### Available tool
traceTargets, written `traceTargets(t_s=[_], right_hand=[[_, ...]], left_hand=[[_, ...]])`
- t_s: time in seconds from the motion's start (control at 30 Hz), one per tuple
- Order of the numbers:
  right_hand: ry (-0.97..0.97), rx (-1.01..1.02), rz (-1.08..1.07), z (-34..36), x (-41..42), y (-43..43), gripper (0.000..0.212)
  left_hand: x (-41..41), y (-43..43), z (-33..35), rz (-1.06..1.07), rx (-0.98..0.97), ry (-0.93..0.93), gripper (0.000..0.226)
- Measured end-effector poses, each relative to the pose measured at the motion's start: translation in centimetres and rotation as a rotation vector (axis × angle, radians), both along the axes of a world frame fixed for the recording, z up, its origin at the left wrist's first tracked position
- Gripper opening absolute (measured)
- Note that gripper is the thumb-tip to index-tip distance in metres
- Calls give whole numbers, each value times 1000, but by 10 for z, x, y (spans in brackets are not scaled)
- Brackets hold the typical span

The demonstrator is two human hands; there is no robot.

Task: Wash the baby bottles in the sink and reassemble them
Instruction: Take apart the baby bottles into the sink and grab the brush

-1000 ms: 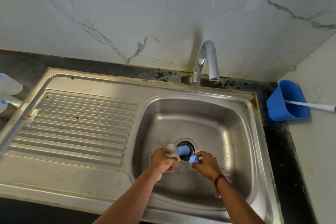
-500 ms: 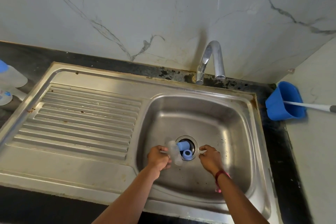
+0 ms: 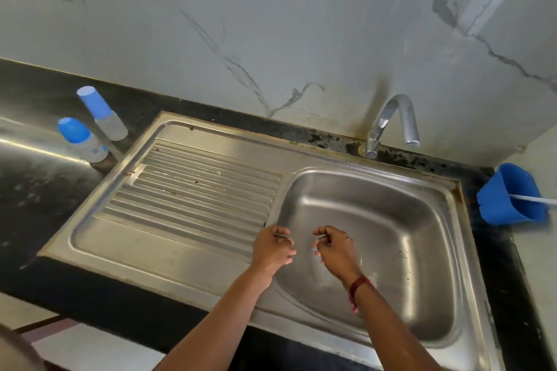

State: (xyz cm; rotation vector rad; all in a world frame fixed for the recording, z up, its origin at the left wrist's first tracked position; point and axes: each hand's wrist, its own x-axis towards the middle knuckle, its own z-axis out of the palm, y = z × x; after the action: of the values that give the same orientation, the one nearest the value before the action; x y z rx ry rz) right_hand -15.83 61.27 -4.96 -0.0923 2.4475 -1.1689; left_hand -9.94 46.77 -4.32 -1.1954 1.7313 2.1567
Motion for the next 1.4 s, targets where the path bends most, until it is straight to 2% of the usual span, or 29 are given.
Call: traceTargets(t_s=[0.3,0.47,0.67,0.83,0.97,1.1,1.2,1.3,1.4], right_hand=[[59,-42,-35,24,13,-85,29],[77,-93,-43,34,12,-148,23],[99,-158,131,47,17,-253,17],[126,-139,334,51,18,-347,20],[101,-121,447,54,14,-411,26],[161,-113,528,57,11,-466,40],[196,-151,539,61,10,-500,50],[232,-180,517,62,9,-531,60],[263,-207,488,66,8,-553,79]], left_hand=[[6,-101,24,106,22,121,23],[4,-178,28,268,-13,200,20],[15,-271,27,503,-29,206,23],[30,-340,29,666,-143,191,18],[41,-393,26,774,-259,140,12],[45,-431,24,823,-356,111,15],[43,-453,19,827,-500,83,16],[40,-467,23,793,-578,100,32],[39,-474,28,701,-599,158,45]])
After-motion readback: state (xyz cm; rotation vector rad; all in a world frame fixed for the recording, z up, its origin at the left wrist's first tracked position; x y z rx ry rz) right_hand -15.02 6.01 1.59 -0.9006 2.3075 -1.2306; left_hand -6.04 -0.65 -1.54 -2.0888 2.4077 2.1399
